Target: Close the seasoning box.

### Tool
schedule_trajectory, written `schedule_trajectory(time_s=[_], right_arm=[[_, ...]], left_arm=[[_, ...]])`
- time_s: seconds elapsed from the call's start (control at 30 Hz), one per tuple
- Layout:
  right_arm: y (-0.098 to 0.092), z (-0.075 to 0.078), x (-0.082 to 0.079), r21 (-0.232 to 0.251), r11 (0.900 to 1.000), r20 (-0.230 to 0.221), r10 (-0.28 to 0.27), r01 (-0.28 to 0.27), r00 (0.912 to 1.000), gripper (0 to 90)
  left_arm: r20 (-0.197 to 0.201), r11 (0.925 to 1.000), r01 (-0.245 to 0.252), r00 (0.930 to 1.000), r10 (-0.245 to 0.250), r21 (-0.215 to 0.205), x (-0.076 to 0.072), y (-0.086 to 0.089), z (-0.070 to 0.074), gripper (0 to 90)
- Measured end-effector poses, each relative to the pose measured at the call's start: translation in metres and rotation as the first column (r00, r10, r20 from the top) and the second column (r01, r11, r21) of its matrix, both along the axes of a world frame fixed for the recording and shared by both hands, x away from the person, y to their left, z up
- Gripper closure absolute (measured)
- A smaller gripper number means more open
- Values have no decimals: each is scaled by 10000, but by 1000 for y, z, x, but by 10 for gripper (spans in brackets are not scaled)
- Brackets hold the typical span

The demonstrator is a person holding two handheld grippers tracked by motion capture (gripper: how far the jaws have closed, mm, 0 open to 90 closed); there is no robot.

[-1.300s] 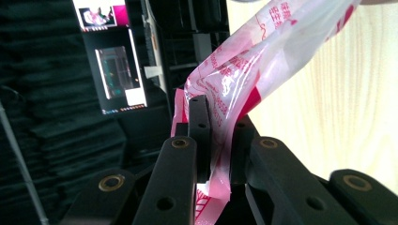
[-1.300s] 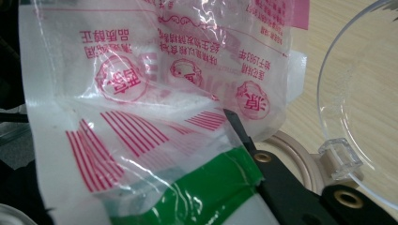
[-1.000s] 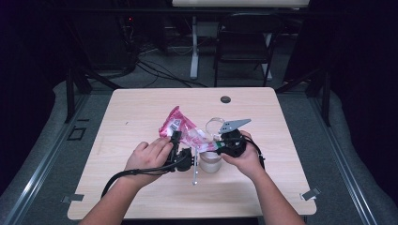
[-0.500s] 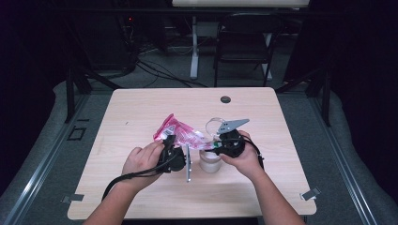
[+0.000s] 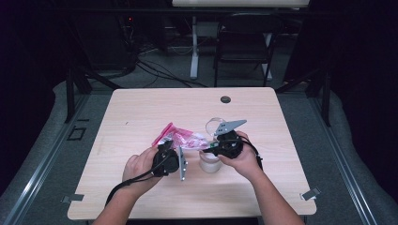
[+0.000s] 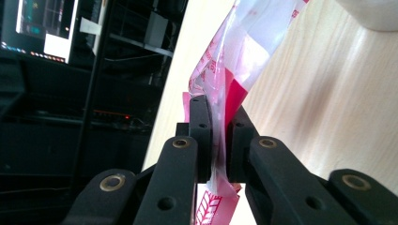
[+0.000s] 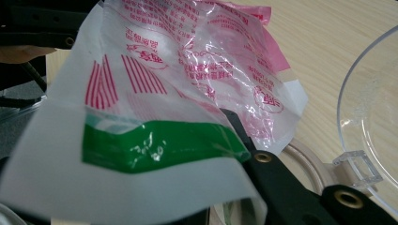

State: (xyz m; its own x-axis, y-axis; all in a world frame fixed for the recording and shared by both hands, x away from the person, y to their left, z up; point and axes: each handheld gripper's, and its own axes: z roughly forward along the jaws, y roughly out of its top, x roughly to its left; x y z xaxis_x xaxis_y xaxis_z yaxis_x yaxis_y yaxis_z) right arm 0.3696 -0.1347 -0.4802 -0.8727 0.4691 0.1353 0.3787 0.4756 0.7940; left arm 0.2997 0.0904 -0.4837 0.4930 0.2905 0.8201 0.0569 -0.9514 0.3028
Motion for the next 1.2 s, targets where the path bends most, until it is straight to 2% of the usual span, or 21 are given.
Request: schedule_trajectory(time_s=[0.17, 0.27, 0.37, 0.43, 0.47, 0.6, 0.7, 0.9, 1.03, 1.1, 1.2], right_arm=[[3, -1, -1, -132, 9999, 63, 20, -19, 10000, 900], [6, -1, -2, -237, 9997, 19, -82, 82, 10000, 900], [7, -1, -2, -280, 9996, 8, -108, 108, 9999, 900], [10, -3, -3, -389, 9992, 90, -59, 63, 9999, 900], [10, -3, -3, -389, 9992, 90, -59, 63, 9999, 900], [12, -5, -4, -487, 9988, 96, -13, 18, 10000, 900], [14, -5, -4, -475, 9989, 144, -23, 29, 9999, 899], [15, -7, -5, -410, 9992, 124, 13, -8, 9999, 883], [14, -7, -4, -335, 9994, 56, -9, 11, 10000, 877], [14, -6, -4, -337, 9994, 62, 5, -3, 10000, 879], [15, -6, -5, -322, 9995, 97, -6, 9, 10000, 878]], left_arm=[[-337, 9979, -133, 9994, 112, -633, 1, 5, -8, 844], [-550, 9939, -217, 9984, 157, -1084, 2, 8, -13, 845], [-801, 9825, -357, 9966, 213, -1831, 3, 13, -18, 845], [-968, 9754, -437, 9950, 231, -2160, 4, 16, -22, 846], [-1022, 9690, -428, 9946, 183, -2435, 4, 16, -26, 846], [-1290, 9644, -421, 9916, 84, -2612, 4, 21, -32, 846], [-1487, 9547, -470, 9889, 29, -2938, 4, 24, -36, 846], [-2056, 9341, -667, 9786, -74, -3506, 7, 30, -43, 847], [-2309, 9280, -745, 9729, -127, -3650, 8, 31, -46, 847], [-2375, 9223, -784, 9713, -149, -3785, 9, 31, -48, 847], [-2458, 9215, -833, 9692, -135, -3793, 8, 31, -51, 847]])
